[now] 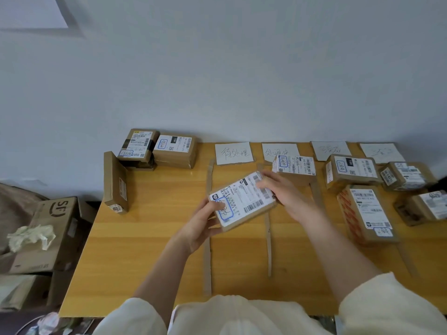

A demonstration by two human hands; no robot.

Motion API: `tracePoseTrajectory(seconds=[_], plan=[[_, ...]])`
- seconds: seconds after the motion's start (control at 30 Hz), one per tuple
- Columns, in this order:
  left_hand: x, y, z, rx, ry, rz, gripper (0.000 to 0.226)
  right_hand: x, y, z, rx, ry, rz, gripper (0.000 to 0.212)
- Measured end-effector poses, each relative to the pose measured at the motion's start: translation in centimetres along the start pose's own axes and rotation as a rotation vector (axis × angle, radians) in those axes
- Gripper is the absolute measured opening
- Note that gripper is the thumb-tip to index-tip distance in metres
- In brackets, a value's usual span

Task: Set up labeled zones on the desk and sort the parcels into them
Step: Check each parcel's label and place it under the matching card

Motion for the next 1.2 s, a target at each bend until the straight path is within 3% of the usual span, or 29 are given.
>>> tracePoseTrajectory(seconds=[0.07,0.13,0.27,0.37,0.5,0.6,0.67,0.8,0.93,1.2], plan=[[-0.2,-0.3,-0.5,0.139,0.0,0.007,0.066,-0.2,0.0,0.9,-0.048,0.144,0.029,0.085],[-0.5,-0.5,-0.5,0.286,0.043,0.001,0.066,-0.1,1.1,1.3,-0.138,0.231,-0.001,0.098],[-1.0,-0.8,-0.5,0.433,0.068,-0.002,0.071,0.2,5.1,-1.0,-0.323,0.101,-0.188,0.055],[-1.2,-0.9,-1.0,0.419,0.039,0.0,0.076,0.0,6.3,-2.2,-0.378,0.025,-0.2,0.043],[-1.3,-1.5,-1.2,0.299,0.01,0.032,0.1,0.1,5.8,-1.9,-0.418,0.062,-0.162,0.028],[-1.5,-1.8,-1.2,0.232,-0.006,0.03,0.085,0.1,5.5,-1.4,-0.421,0.085,-0.152,0.02],[-1.6,-1.9,-1.3,0.228,-0.009,0.032,0.07,0.2,5.4,-1.2,-0.422,0.093,-0.154,0.017],[-2.1,-2.4,-1.3,0.185,0.001,0.064,0.081,0.4,5.7,-0.7,-0.424,0.116,-0.16,0.018],[-2.5,-3.3,-1.7,0.032,0.003,0.113,0.074,0.8,6.6,0.4,-0.408,0.154,-0.179,0.026],[-4.3,-6.6,-2.2,-0.394,0.123,0.226,0.072,3.5,11.2,8.8,-0.395,0.458,-0.282,0.023]])
Point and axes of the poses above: each hand's wrist, its own x-axis away from the middle knuckle, its own z-axis out of the back of the hand, y = z × x, the point moved 9 cm from there along -x, towards the middle knuckle, and after that the axes turned 15 degrees about -x, right-handed, at the moved point
